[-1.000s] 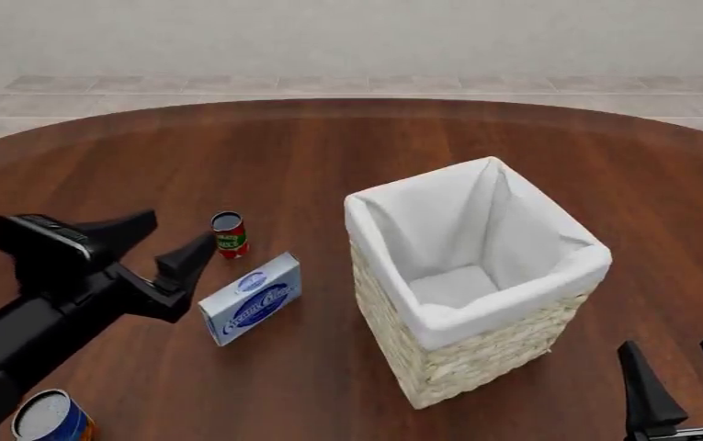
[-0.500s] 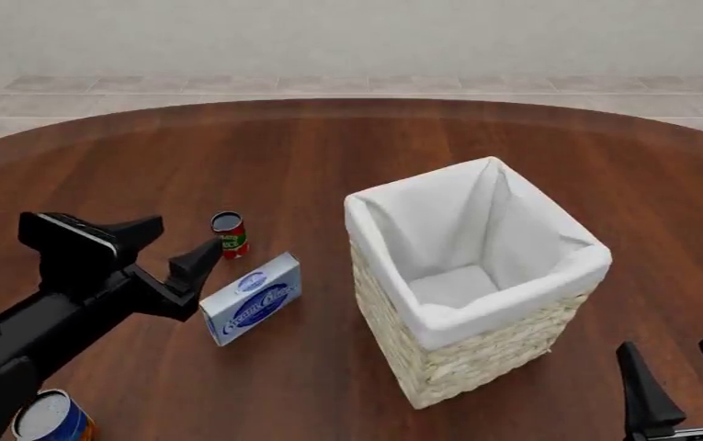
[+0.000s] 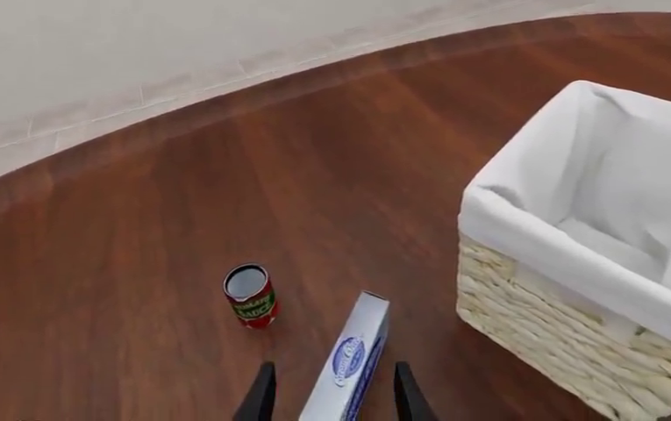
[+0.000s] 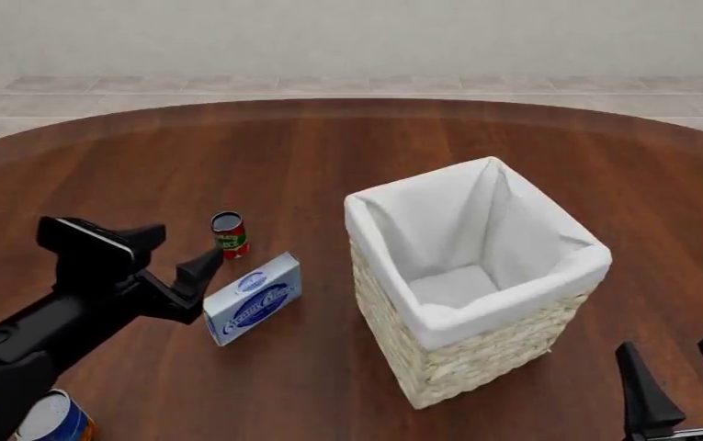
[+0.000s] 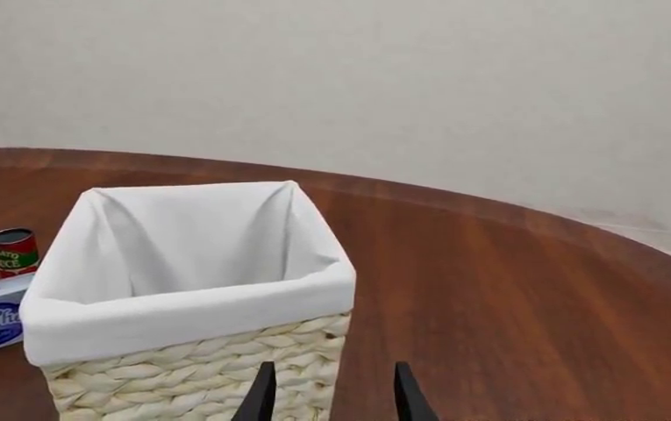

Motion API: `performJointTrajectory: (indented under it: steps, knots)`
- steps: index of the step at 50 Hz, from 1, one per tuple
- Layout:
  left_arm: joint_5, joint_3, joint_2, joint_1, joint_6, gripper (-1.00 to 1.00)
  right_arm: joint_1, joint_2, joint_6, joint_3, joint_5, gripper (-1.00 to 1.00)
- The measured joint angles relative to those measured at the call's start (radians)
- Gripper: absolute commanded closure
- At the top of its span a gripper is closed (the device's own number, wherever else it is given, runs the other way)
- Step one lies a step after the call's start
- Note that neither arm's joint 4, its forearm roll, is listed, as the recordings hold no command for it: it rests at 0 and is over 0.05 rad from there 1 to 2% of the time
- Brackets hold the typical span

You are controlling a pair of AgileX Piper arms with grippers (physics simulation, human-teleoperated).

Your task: Pick up the cream cheese box, and put it in the basket.

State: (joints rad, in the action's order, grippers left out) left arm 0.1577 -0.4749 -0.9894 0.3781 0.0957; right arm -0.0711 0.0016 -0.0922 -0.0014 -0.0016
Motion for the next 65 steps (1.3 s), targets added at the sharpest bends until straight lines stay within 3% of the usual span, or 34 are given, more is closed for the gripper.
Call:
performJointTrajectory:
  steps: [65]
  knots:
    - [-0.002,0.014,-0.146,-0.044,0.045,-1.00,-0.014,0.006,-0.004,0.001,0.003,-1.00]
